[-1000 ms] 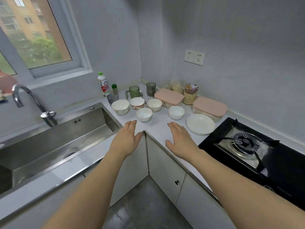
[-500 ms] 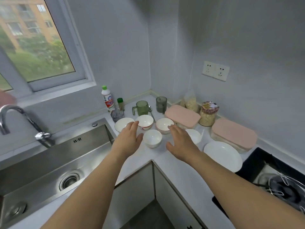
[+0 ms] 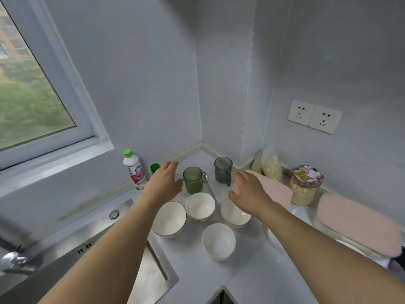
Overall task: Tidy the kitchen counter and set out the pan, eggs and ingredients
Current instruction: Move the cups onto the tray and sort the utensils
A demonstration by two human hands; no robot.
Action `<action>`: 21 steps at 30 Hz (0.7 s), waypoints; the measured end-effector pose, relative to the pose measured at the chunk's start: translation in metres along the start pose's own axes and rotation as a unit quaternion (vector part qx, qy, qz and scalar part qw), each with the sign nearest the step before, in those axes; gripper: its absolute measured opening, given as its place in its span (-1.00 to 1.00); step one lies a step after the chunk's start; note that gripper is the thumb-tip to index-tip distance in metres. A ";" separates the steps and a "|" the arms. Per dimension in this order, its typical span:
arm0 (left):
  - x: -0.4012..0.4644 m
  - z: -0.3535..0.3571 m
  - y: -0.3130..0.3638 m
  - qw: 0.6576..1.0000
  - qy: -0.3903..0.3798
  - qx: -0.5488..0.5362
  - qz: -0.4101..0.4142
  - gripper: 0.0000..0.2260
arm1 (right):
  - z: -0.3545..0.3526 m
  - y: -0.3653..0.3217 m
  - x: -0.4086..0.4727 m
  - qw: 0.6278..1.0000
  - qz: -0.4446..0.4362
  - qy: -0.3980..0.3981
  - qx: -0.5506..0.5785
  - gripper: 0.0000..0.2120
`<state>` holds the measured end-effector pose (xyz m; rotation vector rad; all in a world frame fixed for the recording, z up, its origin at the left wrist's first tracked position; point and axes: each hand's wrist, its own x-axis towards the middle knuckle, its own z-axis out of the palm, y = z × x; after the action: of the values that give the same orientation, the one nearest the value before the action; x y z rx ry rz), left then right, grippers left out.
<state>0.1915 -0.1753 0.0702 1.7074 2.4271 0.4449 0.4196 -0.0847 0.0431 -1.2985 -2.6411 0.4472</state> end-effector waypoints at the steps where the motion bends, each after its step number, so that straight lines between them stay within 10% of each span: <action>1: 0.018 -0.006 -0.004 1.000 0.002 -0.003 0.000 -0.48 | -0.002 0.001 0.016 1.000 0.002 0.002 -0.006 -0.38; 21: 0.192 0.078 -0.044 0.968 -0.240 0.049 0.060 -0.18 | 0.038 0.053 0.209 0.986 0.086 -0.111 -0.086 -0.24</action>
<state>0.1076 0.0029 -0.0077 1.7561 2.0342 -0.0788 0.3213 0.1048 -0.0072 -1.6263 -2.8145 0.4164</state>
